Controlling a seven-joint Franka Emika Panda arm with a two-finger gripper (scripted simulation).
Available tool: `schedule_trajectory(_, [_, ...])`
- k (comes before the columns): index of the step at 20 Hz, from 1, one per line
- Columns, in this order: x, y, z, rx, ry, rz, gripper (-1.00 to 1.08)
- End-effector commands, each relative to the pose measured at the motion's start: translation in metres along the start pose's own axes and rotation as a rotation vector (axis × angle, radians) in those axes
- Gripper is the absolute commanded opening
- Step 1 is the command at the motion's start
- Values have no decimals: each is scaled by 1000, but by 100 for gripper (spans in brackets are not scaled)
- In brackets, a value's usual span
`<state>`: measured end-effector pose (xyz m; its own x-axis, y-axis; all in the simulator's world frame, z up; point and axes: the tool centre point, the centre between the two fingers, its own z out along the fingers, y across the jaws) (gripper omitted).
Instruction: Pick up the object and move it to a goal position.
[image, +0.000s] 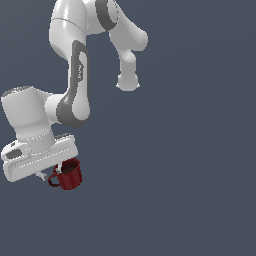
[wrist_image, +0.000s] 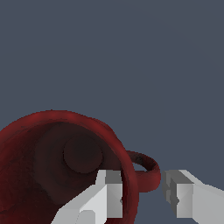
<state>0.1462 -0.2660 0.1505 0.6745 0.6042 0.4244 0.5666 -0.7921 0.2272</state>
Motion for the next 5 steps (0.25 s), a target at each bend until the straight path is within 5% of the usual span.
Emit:
schedule_trajectory(1, [2, 6, -3, -7, 14, -5, -100])
schedule_trajectory(5, [3, 8, -3, -7, 18, -7, -100])
